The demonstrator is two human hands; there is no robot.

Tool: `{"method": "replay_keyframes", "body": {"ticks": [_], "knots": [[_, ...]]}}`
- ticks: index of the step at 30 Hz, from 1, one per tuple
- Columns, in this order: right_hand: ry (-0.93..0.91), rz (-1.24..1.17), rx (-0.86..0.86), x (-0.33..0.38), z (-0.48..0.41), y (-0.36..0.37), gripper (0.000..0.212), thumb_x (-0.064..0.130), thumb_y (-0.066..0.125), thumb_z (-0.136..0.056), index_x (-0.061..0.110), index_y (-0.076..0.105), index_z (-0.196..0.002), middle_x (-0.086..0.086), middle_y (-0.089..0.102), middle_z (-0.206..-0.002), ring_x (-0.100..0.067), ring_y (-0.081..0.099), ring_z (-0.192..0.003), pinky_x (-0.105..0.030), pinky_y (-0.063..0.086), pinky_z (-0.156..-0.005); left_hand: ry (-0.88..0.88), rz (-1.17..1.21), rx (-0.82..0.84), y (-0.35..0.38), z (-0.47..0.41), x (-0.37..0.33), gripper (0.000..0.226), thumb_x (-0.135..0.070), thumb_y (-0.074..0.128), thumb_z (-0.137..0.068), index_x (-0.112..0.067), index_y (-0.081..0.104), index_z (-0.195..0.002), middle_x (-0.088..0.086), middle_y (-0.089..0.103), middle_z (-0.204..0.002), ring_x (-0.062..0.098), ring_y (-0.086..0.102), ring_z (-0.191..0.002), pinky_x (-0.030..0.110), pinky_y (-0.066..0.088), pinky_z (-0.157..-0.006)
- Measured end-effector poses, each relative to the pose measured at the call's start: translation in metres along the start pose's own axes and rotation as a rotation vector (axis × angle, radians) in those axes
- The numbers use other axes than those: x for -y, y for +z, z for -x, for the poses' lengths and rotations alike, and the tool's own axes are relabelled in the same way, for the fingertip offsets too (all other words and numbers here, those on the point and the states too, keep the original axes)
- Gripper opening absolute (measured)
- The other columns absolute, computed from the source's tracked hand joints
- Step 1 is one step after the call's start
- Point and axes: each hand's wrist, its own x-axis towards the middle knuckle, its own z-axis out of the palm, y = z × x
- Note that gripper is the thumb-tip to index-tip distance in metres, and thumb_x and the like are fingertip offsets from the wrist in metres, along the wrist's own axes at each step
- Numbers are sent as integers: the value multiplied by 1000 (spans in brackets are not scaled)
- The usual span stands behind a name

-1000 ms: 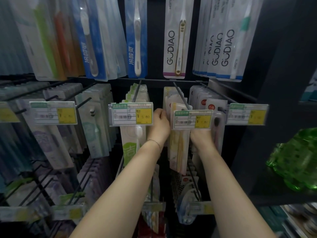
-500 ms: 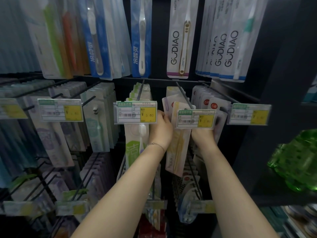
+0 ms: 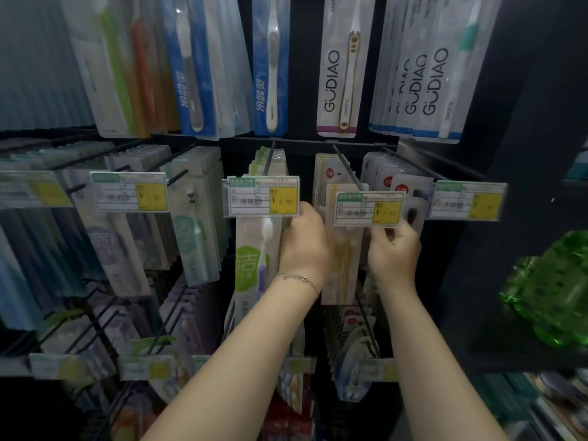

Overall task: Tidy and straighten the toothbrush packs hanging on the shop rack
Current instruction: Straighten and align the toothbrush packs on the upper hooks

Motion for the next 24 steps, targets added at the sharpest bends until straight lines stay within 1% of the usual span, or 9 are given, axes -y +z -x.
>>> {"method": "replay_keyframes", "body": {"ticks": [4, 6, 8, 10, 13, 15, 17, 20, 24], "knots": [[-81, 81, -31, -6, 10, -8, 19, 14, 56, -96, 29, 67, -90, 10, 69, -89, -3, 64, -87, -24, 53, -78, -40, 1, 47, -14, 13, -11, 19, -16, 50, -99, -6, 45, -114, 14, 62, -108, 31, 65, -93, 39, 57, -73], [-108, 105, -51, -9, 15, -12, 18, 10, 55, -94, 21, 68, -91, 5, 69, -88, -8, 65, -85, -29, 55, -78, 7, -11, 33, -19, 21, -10, 16, -16, 49, -99, -6, 45, -111, 12, 62, -104, 28, 65, -90, 37, 58, -72], [-126, 103, -53, -10, 22, -16, 20, 6, 55, -93, 19, 70, -94, 4, 70, -89, -11, 66, -87, -31, 56, -79, 92, 37, 35, -25, 32, -4, 8, -13, 47, -98, -8, 44, -104, 8, 59, -93, 24, 63, -80, 32, 55, -63], [-102, 85, -3, -11, 29, -18, 20, 5, 56, -93, 19, 70, -96, 4, 70, -89, -15, 67, -83, -33, 56, -76, 132, 63, 47, -33, 40, 2, 6, -12, 45, -98, -11, 40, -98, 2, 51, -84, 21, 59, -74, 24, 45, -53], [-15, -3, 146, -12, 37, -16, 18, 11, 59, -95, 19, 70, -106, 4, 71, -96, -12, 66, -80, -28, 55, -73, 161, 106, 43, -45, 50, 11, 6, -11, 45, -98, -12, 40, -94, 7, 57, -87, 24, 59, -73, 27, 45, -56], [-3, -38, 227, -9, 43, -11, 21, 13, 60, -95, 19, 70, -113, 8, 71, -103, -6, 67, -89, -21, 53, -76, 161, 157, 51, -50, 56, 19, 8, -10, 46, -97, -12, 41, -92, 13, 61, -89, 30, 61, -75, 35, 49, -62], [-8, -87, 306, -4, 51, -5, 19, 10, 60, -95, 19, 70, -109, 11, 73, -98, -3, 68, -92, -16, 51, -75, 131, 213, 78, -54, 60, 28, 8, -11, 47, -97, -11, 42, -91, 16, 63, -88, 33, 62, -76, 39, 52, -67], [-15, -174, 387, 3, 63, 6, 21, 6, 58, -95, 24, 69, -96, 17, 74, -87, 2, 67, -81, -12, 49, -69, 76, 272, 91, -57, 63, 45, 10, -14, 48, -99, -5, 51, -98, 13, 64, -89, 29, 63, -77, 44, 55, -72], [-22, -219, 413, 7, 76, 18, 23, 12, 60, -94, 31, 69, -86, 11, 69, -70, 0, 60, -57, -16, 46, -51, 29, 421, 109, -65, 67, 66, 15, -19, 51, -100, -6, 56, -104, 12, 67, -92, 25, 69, -78, 51, 59, -73]]}}
